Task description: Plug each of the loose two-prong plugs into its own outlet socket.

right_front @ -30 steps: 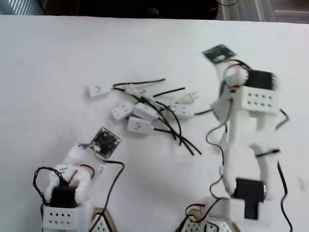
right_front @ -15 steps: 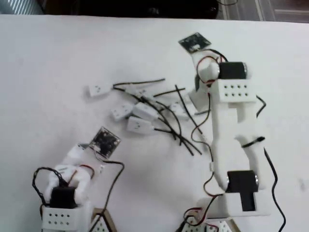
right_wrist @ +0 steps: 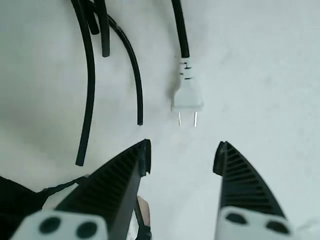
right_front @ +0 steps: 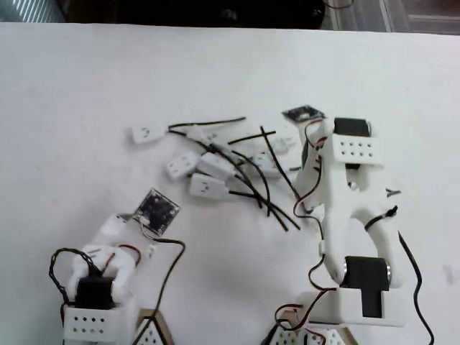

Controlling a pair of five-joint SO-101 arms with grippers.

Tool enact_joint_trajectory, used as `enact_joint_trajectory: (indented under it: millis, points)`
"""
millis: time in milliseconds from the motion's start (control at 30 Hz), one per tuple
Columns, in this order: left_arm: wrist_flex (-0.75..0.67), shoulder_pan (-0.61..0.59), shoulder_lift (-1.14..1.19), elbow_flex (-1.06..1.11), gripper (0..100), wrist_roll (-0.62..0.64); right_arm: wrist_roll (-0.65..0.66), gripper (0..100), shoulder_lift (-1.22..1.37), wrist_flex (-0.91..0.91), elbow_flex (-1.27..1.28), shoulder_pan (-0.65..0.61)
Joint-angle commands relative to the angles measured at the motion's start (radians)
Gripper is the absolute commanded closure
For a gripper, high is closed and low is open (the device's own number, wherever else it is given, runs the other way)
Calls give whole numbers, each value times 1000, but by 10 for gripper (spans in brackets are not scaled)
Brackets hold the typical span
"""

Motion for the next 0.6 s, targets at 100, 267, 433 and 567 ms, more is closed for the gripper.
enact_joint_trajectory:
  millis: [100, 267, 433, 567]
  points:
    - [6, -8, -2, -3, 976, -8, 58, 790, -47, -102, 126, -15]
    - [6, -8, -2, -3, 976, -8, 61, 790, -47, -183, 161, -13]
    - [5, -8, -2, -3, 976, -8, 64, 790, -47, -323, 262, -15]
    - [2, -8, -2, -3, 976, -8, 106, 790, -36, -378, 278, -13]
